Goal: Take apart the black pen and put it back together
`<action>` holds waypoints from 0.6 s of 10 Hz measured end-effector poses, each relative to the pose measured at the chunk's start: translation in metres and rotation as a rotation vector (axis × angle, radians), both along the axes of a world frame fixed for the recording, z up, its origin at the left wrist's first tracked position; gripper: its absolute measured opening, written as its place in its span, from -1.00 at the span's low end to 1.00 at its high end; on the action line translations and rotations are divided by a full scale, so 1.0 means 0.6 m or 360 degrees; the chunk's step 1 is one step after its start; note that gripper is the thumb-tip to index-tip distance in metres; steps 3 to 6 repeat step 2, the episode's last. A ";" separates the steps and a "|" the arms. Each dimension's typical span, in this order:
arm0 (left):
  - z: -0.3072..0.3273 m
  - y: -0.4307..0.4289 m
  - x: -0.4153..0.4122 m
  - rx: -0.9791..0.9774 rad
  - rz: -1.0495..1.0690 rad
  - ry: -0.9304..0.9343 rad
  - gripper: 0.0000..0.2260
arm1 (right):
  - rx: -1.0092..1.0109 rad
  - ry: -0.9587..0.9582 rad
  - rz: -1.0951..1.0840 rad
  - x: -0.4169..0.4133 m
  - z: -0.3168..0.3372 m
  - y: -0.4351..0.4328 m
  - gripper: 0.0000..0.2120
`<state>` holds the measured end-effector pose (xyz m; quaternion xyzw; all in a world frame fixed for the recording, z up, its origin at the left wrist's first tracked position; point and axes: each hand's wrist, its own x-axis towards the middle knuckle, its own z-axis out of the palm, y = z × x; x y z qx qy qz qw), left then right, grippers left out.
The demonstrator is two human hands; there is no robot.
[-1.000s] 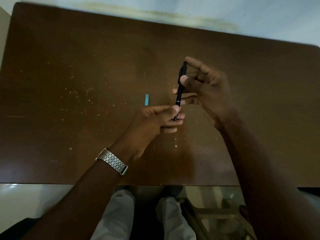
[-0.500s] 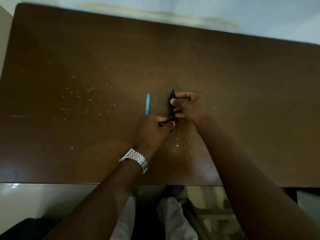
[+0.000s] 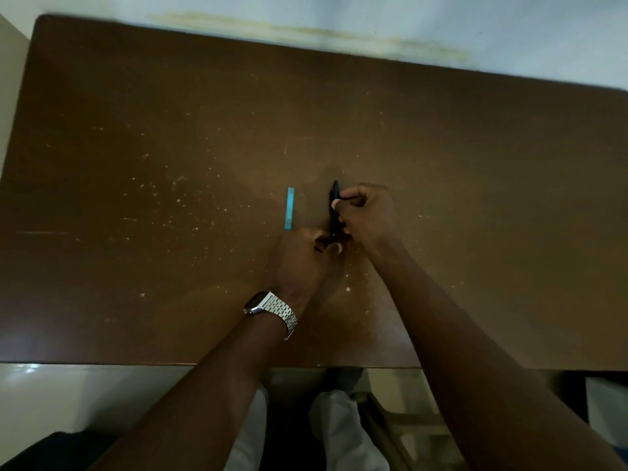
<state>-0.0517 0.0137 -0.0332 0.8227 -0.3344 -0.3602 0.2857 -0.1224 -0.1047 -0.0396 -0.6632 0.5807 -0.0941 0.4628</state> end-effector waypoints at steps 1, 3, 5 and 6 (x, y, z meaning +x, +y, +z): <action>0.006 0.003 0.003 -0.0057 0.0061 0.0012 -0.80 | -0.0020 0.0003 0.0019 -0.001 0.005 0.003 -0.85; 0.017 0.005 0.011 -0.0183 0.0111 -0.0201 -0.76 | -0.0215 -0.0034 0.0030 -0.007 0.008 0.005 -0.95; 0.017 0.005 0.011 -0.0183 0.0111 -0.0201 -0.76 | -0.0215 -0.0034 0.0030 -0.007 0.008 0.005 -0.95; 0.017 0.005 0.011 -0.0183 0.0111 -0.0201 -0.76 | -0.0215 -0.0034 0.0030 -0.007 0.008 0.005 -0.95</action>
